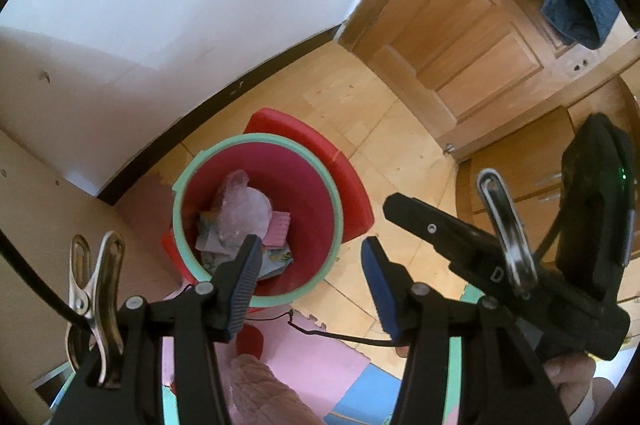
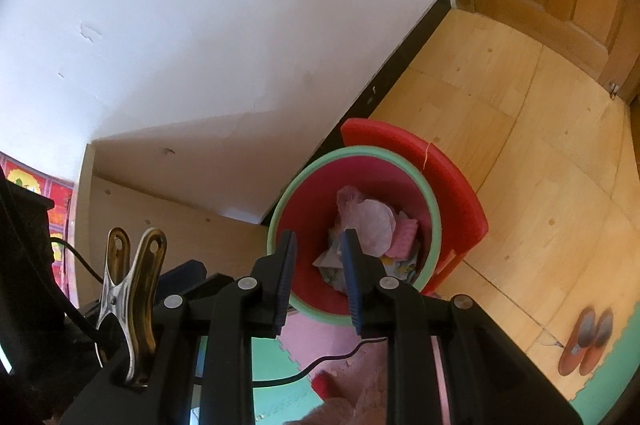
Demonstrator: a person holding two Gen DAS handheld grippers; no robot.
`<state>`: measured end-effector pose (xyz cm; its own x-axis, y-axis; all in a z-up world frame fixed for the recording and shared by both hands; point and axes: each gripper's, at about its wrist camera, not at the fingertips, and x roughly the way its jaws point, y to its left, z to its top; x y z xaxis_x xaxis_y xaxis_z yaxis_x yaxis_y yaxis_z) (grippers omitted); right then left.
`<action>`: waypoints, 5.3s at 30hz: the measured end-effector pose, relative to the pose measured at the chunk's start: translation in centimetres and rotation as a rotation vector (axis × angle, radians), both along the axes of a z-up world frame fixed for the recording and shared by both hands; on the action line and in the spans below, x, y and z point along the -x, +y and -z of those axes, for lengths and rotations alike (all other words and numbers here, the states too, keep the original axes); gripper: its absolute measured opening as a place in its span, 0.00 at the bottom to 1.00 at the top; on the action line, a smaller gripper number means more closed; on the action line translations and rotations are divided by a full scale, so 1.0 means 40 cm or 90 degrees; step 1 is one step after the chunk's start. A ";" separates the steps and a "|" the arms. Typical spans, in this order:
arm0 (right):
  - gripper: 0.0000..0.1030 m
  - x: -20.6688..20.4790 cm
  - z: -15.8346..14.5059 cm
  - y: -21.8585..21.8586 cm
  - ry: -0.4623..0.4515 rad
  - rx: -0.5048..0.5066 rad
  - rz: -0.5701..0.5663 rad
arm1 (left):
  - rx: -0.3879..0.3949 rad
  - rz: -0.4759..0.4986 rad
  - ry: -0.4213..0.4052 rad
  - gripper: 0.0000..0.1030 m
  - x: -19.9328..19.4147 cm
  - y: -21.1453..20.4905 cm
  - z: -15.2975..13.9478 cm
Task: Collect trash
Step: 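Open the right tool to drop the clear bag into the bucket, then move both open tools away from the bucket back over the bed, then lower both tools toward the light blue face mask on the blanket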
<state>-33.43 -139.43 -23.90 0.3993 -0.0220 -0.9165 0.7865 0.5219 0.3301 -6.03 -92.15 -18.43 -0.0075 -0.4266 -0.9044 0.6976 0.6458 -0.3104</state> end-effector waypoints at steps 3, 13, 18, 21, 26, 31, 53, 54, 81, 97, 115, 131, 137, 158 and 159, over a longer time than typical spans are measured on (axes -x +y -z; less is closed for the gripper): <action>0.23 0.006 -0.021 0.009 -0.004 0.007 0.002 | 0.009 0.007 0.000 0.52 0.014 0.010 -0.027; 0.24 0.016 -0.101 0.061 -0.016 0.036 0.014 | 0.034 0.022 -0.007 0.52 0.060 0.071 -0.113; 0.24 0.019 -0.155 0.095 -0.025 0.055 0.018 | 0.054 0.028 -0.017 0.52 0.075 0.108 -0.163; 0.24 0.023 -0.189 0.120 -0.032 0.069 0.021 | 0.063 0.032 -0.026 0.52 0.087 0.130 -0.190; 0.24 0.029 -0.237 0.165 -0.039 0.085 0.021 | 0.075 0.031 -0.035 0.52 0.106 0.174 -0.229; 0.24 0.024 -0.281 0.208 -0.048 0.098 0.011 | 0.081 0.020 -0.034 0.52 0.119 0.229 -0.261; 0.24 -0.026 -0.413 0.450 -0.099 0.126 -0.088 | 0.082 -0.087 -0.078 0.52 0.148 0.528 -0.383; 0.24 -0.032 -0.416 0.465 -0.100 0.127 -0.096 | 0.080 -0.099 -0.081 0.52 0.147 0.549 -0.387; 0.29 -0.238 -0.470 0.934 -0.159 0.094 -0.322 | 0.048 -0.358 -0.125 0.52 0.120 1.139 -0.471; 0.29 -0.421 -0.468 1.216 -0.198 0.041 -0.509 | 0.029 -0.553 -0.144 0.52 0.137 1.474 -0.494; 0.29 -0.656 -0.421 1.464 -0.216 -0.017 -0.655 | -0.001 -0.714 -0.143 0.52 0.057 1.765 -0.481; 0.29 -0.859 -0.339 1.633 -0.198 -0.061 -0.701 | -0.050 -0.752 -0.118 0.52 -0.098 1.981 -0.437; 0.29 -0.905 -0.308 1.691 -0.180 -0.075 -0.717 | -0.051 -0.781 -0.099 0.52 -0.126 2.060 -0.414; 0.30 -0.964 -0.247 1.881 -0.113 -0.048 -0.665 | -0.063 -0.683 -0.053 0.52 -0.312 2.249 -0.310; 0.30 -0.967 -0.241 1.891 -0.110 -0.046 -0.662 | -0.063 -0.672 -0.051 0.52 -0.323 2.254 -0.303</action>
